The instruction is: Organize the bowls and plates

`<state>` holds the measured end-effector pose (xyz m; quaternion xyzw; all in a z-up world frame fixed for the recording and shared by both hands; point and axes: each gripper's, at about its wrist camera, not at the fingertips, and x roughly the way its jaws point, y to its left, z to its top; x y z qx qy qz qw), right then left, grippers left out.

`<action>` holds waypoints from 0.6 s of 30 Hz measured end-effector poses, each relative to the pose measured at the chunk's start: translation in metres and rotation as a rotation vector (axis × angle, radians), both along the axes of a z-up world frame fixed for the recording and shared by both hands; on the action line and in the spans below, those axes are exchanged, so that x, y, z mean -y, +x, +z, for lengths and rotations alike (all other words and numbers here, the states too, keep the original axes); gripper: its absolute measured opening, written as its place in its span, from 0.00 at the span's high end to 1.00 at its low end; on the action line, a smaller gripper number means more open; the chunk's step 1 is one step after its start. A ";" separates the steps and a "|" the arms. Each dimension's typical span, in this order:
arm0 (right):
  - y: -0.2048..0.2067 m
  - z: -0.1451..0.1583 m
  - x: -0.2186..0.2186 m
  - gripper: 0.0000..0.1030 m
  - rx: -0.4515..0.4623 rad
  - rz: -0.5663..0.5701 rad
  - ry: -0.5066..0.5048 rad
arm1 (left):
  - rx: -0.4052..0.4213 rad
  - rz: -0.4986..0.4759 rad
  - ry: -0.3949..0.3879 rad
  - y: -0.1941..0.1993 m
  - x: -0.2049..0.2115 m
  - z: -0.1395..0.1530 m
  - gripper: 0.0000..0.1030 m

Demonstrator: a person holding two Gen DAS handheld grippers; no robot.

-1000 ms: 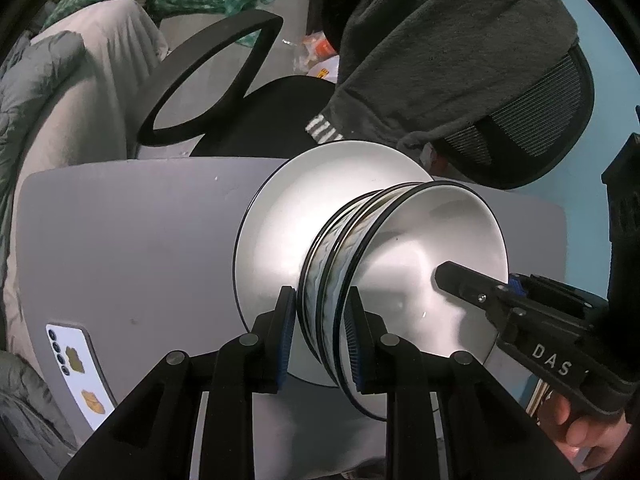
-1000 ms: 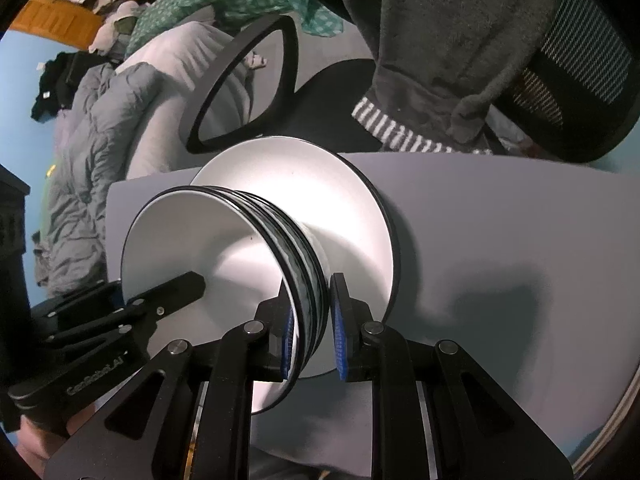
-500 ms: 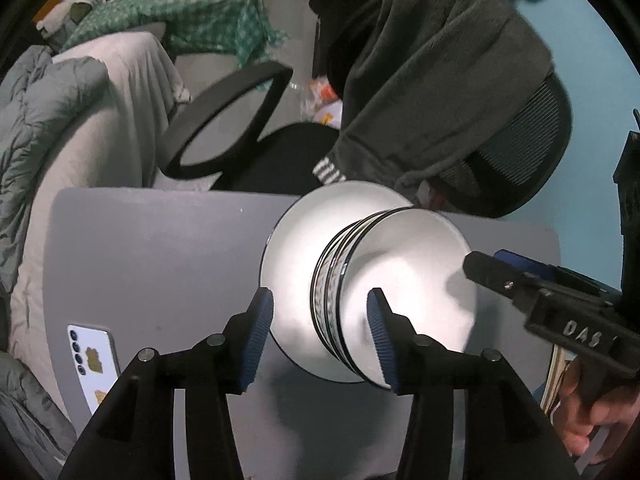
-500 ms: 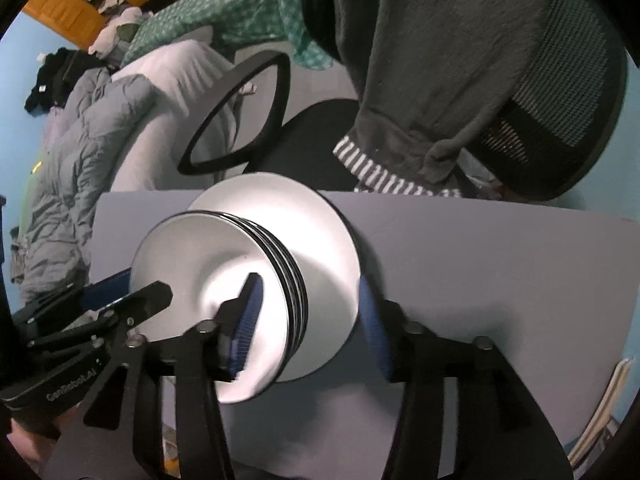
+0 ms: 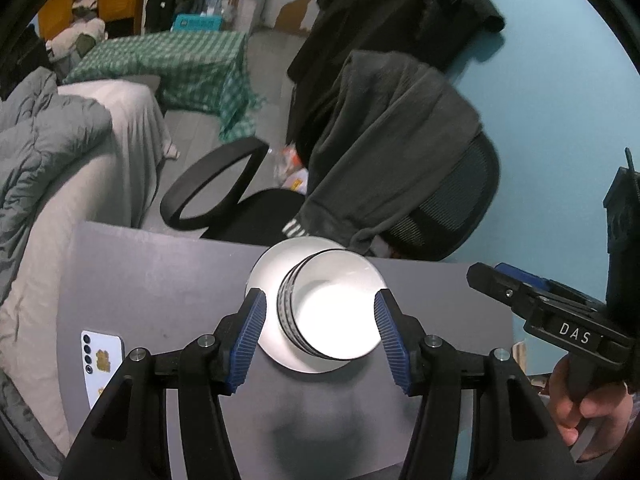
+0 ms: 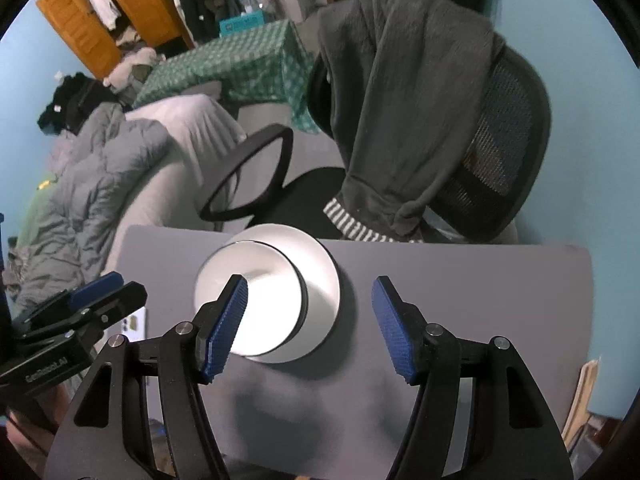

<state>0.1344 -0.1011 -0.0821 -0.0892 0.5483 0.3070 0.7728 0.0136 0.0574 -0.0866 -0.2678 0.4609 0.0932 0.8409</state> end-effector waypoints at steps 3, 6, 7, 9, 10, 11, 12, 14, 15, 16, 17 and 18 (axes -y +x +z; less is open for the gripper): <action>-0.009 0.015 0.006 0.38 0.028 -0.011 0.014 | 0.040 0.012 0.020 -0.011 0.005 0.016 0.33; -0.017 0.026 0.011 0.37 0.067 -0.023 0.015 | 0.070 0.018 0.047 -0.021 0.008 0.027 0.31; -0.020 0.028 0.013 0.37 0.074 -0.024 0.016 | 0.076 0.018 0.058 -0.024 0.010 0.032 0.30; -0.026 0.036 0.016 0.37 0.088 -0.024 0.020 | 0.092 0.019 0.069 -0.031 0.012 0.041 0.30; -0.029 0.039 0.017 0.36 0.094 -0.026 0.022 | 0.101 0.020 0.074 -0.034 0.013 0.045 0.30; -0.032 0.042 0.020 0.36 0.101 -0.028 0.026 | 0.110 0.020 0.083 -0.038 0.015 0.050 0.28; -0.034 0.044 0.021 0.36 0.107 -0.029 0.029 | 0.119 0.020 0.095 -0.041 0.017 0.056 0.23; -0.037 0.049 0.024 0.35 0.121 -0.037 0.031 | 0.132 0.023 0.117 -0.047 0.020 0.063 0.18; -0.040 0.052 0.026 0.35 0.131 -0.041 0.031 | 0.140 0.022 0.136 -0.050 0.023 0.068 0.18; -0.041 0.053 0.029 0.35 0.135 -0.043 0.031 | 0.146 0.019 0.152 -0.051 0.025 0.072 0.18; -0.043 0.055 0.030 0.35 0.140 -0.047 0.031 | 0.147 0.016 0.166 -0.052 0.027 0.075 0.18; -0.044 0.057 0.032 0.35 0.143 -0.049 0.031 | 0.144 0.012 0.176 -0.053 0.029 0.077 0.18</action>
